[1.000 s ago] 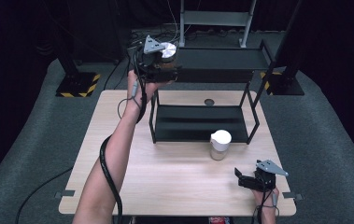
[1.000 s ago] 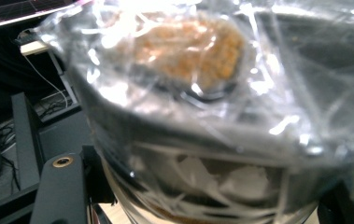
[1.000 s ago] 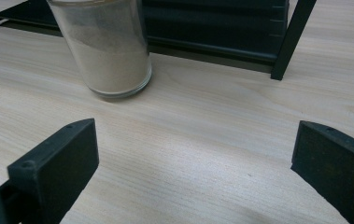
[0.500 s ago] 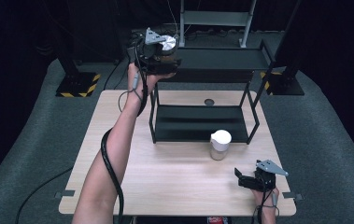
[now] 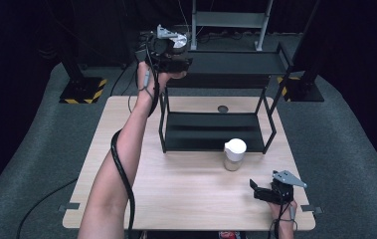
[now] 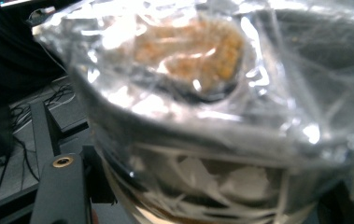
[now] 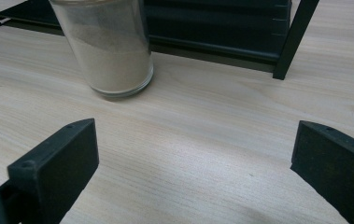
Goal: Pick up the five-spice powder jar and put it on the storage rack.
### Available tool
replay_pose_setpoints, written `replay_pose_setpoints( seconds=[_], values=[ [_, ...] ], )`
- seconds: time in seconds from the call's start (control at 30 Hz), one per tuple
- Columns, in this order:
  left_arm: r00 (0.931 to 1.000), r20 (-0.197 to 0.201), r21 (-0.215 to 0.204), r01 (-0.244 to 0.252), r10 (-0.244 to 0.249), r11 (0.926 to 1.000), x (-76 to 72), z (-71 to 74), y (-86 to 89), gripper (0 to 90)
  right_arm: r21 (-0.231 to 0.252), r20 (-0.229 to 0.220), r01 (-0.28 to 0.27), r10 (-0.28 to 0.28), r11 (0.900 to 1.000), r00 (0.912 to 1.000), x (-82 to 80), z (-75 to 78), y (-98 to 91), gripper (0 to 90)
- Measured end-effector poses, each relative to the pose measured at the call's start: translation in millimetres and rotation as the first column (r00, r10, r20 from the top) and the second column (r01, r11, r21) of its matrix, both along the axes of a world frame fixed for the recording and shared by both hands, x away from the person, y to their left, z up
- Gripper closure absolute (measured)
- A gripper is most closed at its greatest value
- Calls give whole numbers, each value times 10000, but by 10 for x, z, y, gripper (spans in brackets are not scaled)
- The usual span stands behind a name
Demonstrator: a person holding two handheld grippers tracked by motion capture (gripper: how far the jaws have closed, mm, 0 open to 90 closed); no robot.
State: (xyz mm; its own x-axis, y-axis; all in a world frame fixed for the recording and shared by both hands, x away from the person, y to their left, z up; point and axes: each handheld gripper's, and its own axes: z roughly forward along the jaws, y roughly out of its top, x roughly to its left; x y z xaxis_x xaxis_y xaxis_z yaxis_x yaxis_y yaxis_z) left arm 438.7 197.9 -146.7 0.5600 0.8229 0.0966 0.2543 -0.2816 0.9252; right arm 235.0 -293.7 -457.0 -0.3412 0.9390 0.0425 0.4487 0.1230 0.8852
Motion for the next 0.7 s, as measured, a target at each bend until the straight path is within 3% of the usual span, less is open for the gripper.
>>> replay_pose_setpoints(
  seconds=[0.47,0.7],
  values=[
    [9989,-176,307,-426,431,9986,200,132,-127,305,-7,-21,-31,31,10000,10000,4,3,-4,0],
    [9973,-491,343,-536,552,9980,328,105,-173,305,-14,-21,-50,50,10000,10000,5,4,-5,0]
  ],
)
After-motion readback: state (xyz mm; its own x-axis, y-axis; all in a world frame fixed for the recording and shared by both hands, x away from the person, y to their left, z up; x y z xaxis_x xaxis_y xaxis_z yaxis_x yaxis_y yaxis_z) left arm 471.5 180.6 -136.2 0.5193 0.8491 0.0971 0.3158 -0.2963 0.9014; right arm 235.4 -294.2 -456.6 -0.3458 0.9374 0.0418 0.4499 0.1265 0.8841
